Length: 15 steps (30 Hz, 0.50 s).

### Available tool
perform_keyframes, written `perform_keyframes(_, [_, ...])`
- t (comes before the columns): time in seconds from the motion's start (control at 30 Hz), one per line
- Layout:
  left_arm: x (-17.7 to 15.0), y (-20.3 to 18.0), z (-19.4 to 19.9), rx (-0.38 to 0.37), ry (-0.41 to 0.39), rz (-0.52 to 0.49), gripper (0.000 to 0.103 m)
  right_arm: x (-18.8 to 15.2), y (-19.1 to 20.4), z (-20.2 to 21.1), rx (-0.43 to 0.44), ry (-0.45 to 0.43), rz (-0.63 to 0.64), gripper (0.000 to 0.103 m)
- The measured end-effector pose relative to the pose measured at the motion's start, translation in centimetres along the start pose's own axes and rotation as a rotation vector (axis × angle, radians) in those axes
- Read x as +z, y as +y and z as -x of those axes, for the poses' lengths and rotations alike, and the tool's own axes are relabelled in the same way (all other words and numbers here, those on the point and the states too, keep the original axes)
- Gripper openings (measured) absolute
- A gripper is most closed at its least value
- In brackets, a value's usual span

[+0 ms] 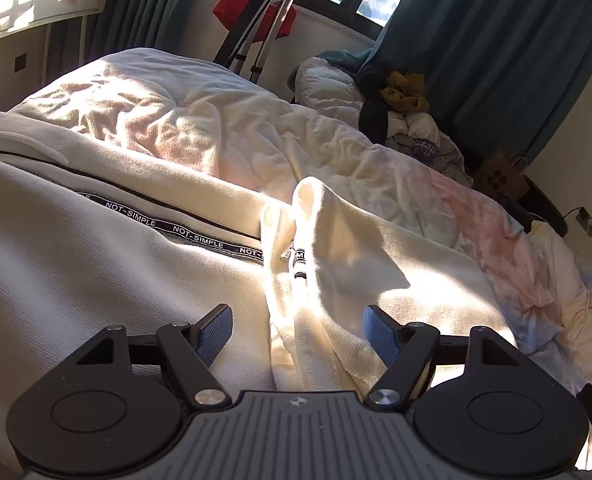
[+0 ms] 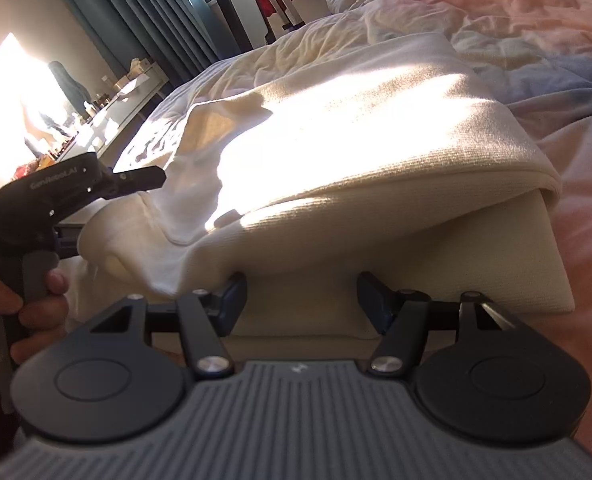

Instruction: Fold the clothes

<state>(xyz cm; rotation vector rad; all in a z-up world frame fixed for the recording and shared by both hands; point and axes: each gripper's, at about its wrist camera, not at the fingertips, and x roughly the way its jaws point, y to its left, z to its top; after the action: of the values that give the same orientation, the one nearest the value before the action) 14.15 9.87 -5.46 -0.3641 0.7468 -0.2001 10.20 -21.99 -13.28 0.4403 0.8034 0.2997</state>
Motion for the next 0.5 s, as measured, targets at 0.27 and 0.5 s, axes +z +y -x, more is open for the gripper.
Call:
perform_keyframes(0.27, [-1.2,-1.4,3.3,-0.129,-0.073,-0.007,0.073,0.9,-2.7,2.7,0.130,-0.066,-0.219,0.065])
perform_keyframes(0.5, [-3.3,-2.6,5.4,-0.196,-0.048,-0.051,0.075,0.3,-10.0,4.3,0.264,-0.169,-0.699,0.065])
